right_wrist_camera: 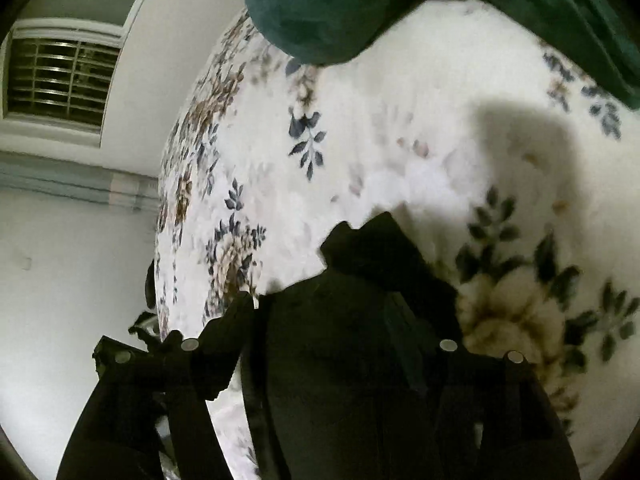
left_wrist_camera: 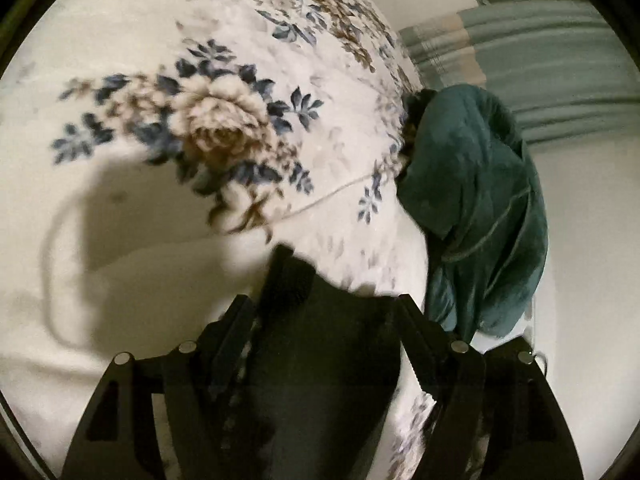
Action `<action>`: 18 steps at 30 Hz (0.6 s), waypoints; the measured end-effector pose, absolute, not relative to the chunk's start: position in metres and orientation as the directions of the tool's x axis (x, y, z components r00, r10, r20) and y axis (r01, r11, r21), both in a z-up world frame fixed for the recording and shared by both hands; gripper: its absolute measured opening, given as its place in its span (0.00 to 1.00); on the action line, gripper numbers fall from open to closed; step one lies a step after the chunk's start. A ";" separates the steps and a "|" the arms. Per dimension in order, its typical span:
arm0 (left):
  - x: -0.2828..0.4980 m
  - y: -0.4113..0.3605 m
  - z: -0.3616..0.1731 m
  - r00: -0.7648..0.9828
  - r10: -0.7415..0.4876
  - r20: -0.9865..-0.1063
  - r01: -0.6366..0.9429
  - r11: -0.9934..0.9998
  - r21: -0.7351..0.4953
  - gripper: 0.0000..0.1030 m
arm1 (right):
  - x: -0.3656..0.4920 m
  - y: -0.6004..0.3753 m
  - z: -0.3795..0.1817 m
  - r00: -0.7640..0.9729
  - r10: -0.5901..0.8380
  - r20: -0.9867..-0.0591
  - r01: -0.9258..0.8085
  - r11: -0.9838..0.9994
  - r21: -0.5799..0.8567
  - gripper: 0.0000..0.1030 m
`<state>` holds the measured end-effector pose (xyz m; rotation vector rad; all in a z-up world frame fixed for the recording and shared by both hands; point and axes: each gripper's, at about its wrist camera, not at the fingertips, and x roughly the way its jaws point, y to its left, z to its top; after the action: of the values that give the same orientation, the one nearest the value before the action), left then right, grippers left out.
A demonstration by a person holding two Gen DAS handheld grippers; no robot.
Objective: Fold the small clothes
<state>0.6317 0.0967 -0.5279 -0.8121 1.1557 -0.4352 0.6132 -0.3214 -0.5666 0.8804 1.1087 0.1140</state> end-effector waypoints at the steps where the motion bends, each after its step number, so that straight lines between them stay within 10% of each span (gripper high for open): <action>1: 0.614 0.099 -0.522 0.368 -0.664 -0.651 -0.069 0.678 -0.731 0.69 | 0.605 -0.324 -0.566 0.452 0.482 -0.751 0.329 0.692 0.643 0.68; 12: 0.368 0.111 -0.568 0.432 -0.601 -0.672 -0.359 0.569 -0.740 0.73 | 0.581 -0.339 -0.611 0.173 0.481 -0.859 0.177 0.843 0.508 0.76; 18: 0.379 0.049 -0.625 0.486 -0.657 -0.577 -0.381 0.434 -0.816 0.73 | 0.640 -0.312 -0.657 0.087 0.613 -0.785 0.131 0.774 0.619 0.82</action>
<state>0.3790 0.0490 -0.6254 -1.1696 1.1128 -0.2250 0.6400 -0.3123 -0.6567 0.6409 1.4642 0.3982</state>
